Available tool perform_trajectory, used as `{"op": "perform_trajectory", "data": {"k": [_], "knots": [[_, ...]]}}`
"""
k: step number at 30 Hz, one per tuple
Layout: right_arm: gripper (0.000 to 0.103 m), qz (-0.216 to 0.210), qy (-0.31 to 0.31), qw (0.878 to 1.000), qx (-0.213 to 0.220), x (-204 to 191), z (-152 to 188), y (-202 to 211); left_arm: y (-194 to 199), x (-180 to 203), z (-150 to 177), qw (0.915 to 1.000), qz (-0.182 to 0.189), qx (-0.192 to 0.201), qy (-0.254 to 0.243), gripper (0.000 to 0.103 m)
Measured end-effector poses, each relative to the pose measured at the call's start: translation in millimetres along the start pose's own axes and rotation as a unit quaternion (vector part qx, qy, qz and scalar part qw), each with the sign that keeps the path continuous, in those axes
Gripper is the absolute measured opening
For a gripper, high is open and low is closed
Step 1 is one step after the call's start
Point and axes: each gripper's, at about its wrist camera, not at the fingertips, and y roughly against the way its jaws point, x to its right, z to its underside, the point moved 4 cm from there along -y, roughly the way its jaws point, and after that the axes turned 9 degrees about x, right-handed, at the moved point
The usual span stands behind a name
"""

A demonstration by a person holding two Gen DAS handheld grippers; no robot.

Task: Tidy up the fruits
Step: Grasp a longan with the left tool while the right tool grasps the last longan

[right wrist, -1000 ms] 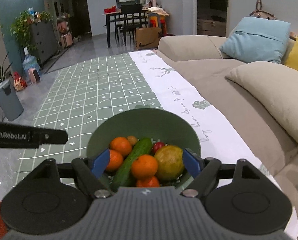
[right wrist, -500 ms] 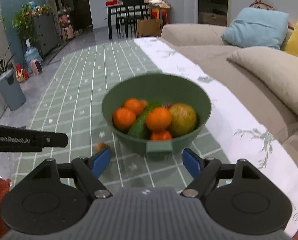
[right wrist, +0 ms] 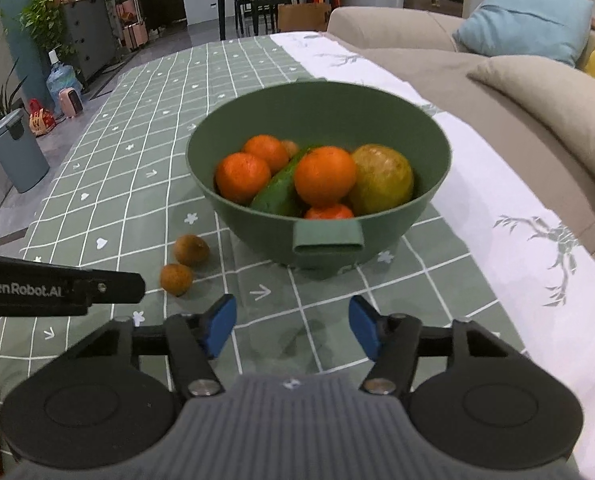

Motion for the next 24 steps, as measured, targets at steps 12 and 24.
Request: {"op": "perform_trajectory", "data": {"k": [12, 24], "knots": [[0.054, -0.007, 0.003, 1.000, -0.008, -2, 1, -16, -29, 10, -4, 0.9998, 0.004, -0.015, -0.009, 0.047], [0.052, -0.024, 0.010, 1.000, -0.011, -12, -1, -20, -26, 4, -10, 0.9997, 0.001, -0.019, -0.015, 0.027]]}}
